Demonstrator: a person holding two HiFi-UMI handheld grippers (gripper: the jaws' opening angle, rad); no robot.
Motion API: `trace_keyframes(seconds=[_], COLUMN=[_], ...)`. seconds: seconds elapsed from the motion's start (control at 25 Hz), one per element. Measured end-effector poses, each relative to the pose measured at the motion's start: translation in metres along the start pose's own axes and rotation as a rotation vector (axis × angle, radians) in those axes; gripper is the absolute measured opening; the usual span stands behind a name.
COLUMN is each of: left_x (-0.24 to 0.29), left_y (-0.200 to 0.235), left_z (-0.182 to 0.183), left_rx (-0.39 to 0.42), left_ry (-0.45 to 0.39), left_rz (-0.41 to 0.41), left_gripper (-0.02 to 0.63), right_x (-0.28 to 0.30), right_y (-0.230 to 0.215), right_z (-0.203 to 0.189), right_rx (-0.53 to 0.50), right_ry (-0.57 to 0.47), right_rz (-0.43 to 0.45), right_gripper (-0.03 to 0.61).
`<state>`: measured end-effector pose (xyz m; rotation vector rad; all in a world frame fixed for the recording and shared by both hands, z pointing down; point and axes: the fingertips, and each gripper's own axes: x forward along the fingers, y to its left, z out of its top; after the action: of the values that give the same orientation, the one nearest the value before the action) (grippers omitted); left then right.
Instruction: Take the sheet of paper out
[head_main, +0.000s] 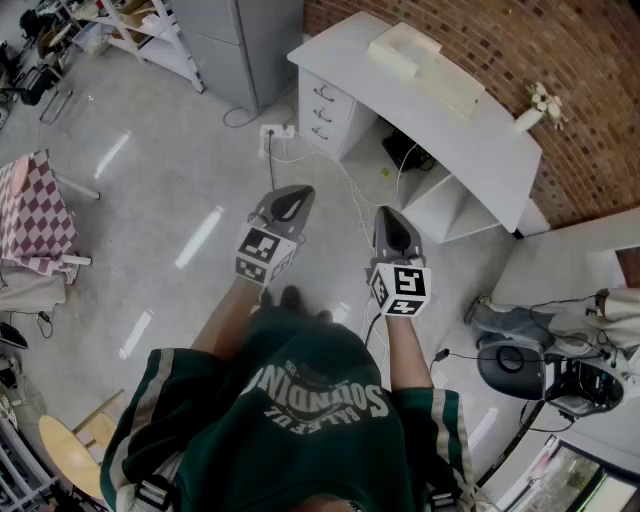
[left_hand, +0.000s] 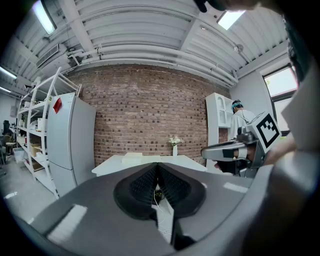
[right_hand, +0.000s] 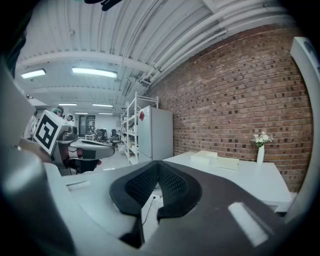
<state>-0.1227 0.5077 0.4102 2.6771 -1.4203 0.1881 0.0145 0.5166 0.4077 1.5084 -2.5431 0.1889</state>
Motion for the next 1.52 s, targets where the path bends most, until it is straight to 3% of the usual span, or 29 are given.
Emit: trace_keyframes(seconds=[0.68,1.52], left_x=[0.002,0.024], left_y=[0.023,0.055], left_z=[-0.008,-0.014], left_rx=[-0.015,-0.021], left_ry=[-0.001,-0.009], left_rz=[-0.002,-0.073], left_gripper=[0.011,0.011], right_x=[0.023,0.045], right_y=[0.006,0.01], right_z=[-0.007,-0.008], right_rx=[0.008,0.032], right_ry=[0.014,0.026], right_rz=[-0.023,-0.117], right_gripper=[0.0,0.0])
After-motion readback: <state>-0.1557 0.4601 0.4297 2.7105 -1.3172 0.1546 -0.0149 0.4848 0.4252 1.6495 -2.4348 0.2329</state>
